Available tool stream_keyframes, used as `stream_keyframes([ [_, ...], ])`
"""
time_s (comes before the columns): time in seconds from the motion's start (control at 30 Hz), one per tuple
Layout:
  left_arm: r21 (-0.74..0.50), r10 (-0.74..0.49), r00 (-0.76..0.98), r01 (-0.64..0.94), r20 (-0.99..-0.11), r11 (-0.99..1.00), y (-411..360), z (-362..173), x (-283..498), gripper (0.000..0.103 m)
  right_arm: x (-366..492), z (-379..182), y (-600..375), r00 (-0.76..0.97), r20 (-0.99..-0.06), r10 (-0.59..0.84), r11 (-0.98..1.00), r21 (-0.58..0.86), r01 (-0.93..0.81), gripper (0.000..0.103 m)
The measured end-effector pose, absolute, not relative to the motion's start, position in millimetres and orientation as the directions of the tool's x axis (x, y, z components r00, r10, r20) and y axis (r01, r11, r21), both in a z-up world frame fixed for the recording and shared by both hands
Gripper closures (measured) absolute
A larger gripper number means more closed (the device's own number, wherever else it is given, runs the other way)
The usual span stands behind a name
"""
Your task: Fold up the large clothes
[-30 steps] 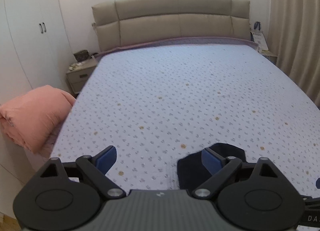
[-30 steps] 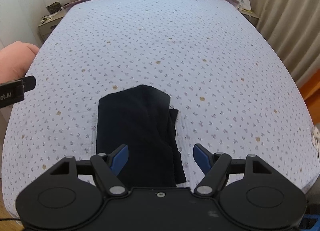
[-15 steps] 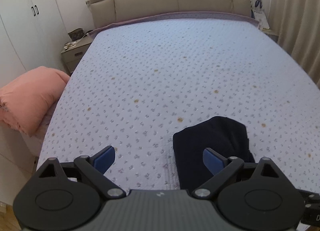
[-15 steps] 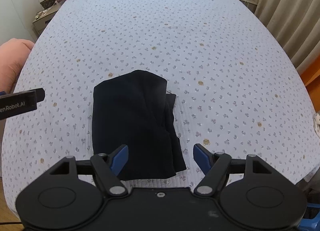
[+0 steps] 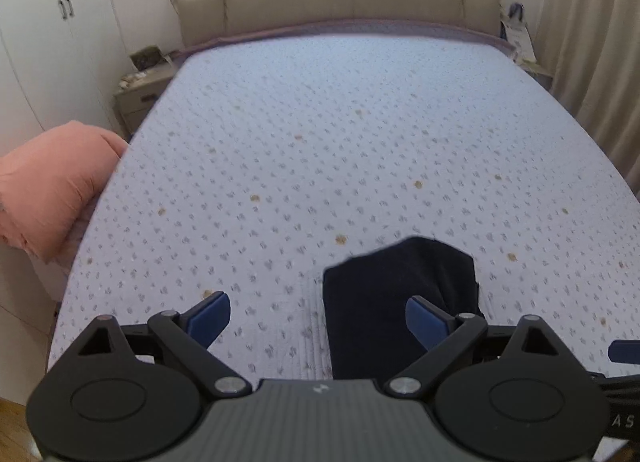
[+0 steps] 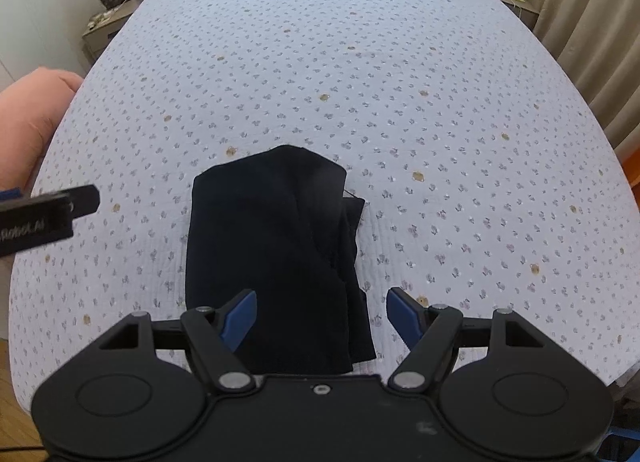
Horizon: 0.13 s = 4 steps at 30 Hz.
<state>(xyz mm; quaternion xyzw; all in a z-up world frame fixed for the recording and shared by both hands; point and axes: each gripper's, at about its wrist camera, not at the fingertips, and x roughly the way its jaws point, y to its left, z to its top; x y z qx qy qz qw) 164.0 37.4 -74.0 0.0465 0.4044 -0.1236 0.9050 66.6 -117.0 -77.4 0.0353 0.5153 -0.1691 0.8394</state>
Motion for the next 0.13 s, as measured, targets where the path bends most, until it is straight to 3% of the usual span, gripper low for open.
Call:
stream_keyframes([
  [0.13,0.019,-0.164,0.674,0.255,-0.72,0.967,28.2,-72.0,167.1,0.006,74.7,-81.4,-127.4,0.409,-0.88,-0.242,0.941,-0.111,0.318,0.018],
])
